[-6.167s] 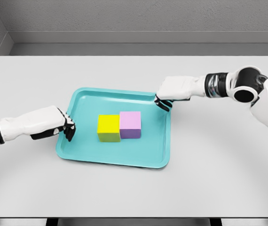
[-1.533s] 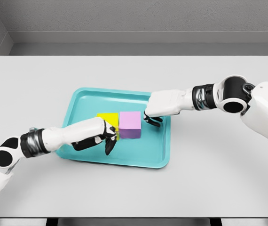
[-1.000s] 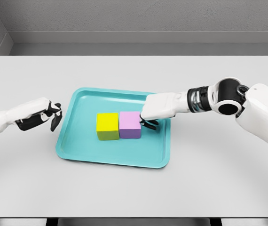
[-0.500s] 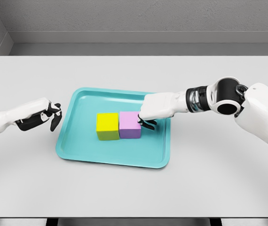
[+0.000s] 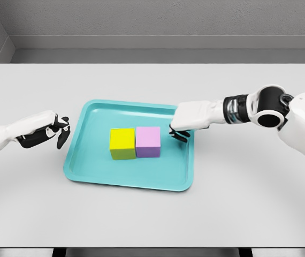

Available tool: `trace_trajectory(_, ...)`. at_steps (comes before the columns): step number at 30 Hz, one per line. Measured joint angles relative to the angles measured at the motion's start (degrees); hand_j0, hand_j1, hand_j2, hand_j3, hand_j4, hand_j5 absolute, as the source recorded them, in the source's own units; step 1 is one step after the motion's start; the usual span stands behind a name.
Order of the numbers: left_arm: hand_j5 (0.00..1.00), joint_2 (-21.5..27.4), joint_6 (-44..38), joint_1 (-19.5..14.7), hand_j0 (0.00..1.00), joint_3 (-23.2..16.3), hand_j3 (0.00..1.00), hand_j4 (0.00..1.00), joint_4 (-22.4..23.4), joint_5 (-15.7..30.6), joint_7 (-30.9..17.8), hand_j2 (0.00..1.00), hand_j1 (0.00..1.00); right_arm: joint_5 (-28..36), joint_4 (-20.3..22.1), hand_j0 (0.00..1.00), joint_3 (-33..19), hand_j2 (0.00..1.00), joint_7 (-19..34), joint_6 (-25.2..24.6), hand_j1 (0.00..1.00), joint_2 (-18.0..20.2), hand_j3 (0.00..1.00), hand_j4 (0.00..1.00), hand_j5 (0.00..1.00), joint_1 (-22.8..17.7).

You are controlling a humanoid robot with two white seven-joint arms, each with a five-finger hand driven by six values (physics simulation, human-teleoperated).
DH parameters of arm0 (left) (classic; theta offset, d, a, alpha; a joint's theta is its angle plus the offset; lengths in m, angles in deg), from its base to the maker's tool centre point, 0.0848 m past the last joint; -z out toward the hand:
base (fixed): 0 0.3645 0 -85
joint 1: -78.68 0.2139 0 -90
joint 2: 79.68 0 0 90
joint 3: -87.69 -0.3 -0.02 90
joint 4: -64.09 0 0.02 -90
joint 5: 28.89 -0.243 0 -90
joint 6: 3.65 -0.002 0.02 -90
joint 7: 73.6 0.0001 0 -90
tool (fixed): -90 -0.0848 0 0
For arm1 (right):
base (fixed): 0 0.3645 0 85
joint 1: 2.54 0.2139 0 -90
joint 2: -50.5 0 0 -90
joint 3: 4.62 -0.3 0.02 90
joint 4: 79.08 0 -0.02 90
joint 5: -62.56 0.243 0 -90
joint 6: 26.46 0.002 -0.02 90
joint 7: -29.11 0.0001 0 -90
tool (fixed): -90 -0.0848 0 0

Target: Push two cubes

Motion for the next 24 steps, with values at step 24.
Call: trace_trajectory(24,0.00,-0.80,0.00,-0.26,0.00,0.09,0.00,0.00,0.56,-0.01,0.00,0.00,0.00,-0.32,-1.95,0.10,2.59,0.10,0.00,0.00,0.10,-3.77,0.10,0.10,0.10,0.00)
